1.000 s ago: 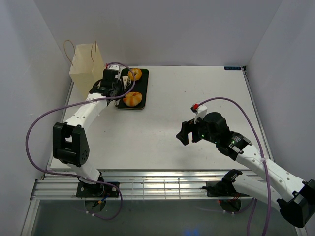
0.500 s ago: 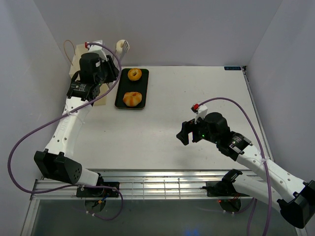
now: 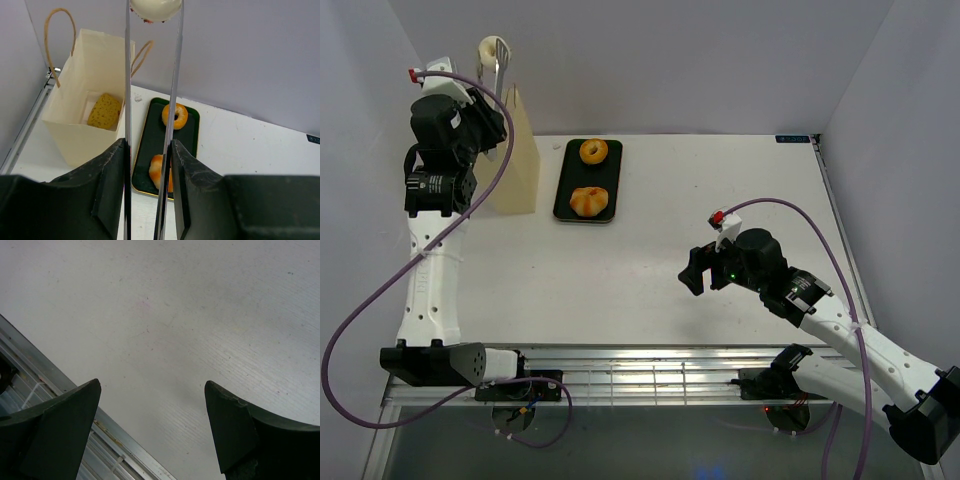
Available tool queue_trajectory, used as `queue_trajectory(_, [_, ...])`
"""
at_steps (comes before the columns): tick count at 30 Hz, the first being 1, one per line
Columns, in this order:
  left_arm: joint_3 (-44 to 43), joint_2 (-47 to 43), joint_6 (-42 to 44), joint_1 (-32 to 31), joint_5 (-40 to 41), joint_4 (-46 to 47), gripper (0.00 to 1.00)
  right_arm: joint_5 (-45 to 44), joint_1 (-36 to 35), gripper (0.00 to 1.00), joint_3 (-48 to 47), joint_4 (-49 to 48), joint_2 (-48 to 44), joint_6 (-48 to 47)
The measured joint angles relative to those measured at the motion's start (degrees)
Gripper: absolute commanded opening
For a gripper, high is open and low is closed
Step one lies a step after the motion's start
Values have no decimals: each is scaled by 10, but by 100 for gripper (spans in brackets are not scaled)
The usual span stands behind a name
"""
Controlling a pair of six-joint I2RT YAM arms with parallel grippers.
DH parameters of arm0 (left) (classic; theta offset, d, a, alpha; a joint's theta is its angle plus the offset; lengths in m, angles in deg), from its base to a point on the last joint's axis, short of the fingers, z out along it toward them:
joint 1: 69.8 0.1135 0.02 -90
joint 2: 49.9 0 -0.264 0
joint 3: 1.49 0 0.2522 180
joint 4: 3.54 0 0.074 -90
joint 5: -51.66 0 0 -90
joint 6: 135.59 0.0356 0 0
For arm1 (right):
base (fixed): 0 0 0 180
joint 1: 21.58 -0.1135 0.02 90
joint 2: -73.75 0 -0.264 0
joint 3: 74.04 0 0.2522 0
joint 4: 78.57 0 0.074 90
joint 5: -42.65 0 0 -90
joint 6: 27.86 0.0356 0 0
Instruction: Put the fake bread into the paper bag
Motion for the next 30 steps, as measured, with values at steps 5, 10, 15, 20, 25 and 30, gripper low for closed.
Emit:
queue_trajectory(5, [26, -24, 1, 5, 6, 1, 48, 0, 0, 90, 0, 0, 2, -1])
queue_trajectory(10, [62, -32, 1, 18, 7, 10, 50, 0, 0, 90, 0, 0, 8, -2])
queue_trajectory(15, [106, -37, 0, 40, 17, 9, 50, 1, 0, 90, 0, 0, 9, -2])
queue_trajectory(20, [122, -37, 2, 48, 23, 6, 54, 5, 1, 90, 0, -1, 18, -5])
queue_trajectory(25, [124, -38, 2, 50, 22, 5, 57, 8, 3, 90, 0, -4, 24, -6])
queue_trajectory(30, [124, -38, 2, 53, 21, 5, 57, 8, 4, 90, 0, -5, 26, -9])
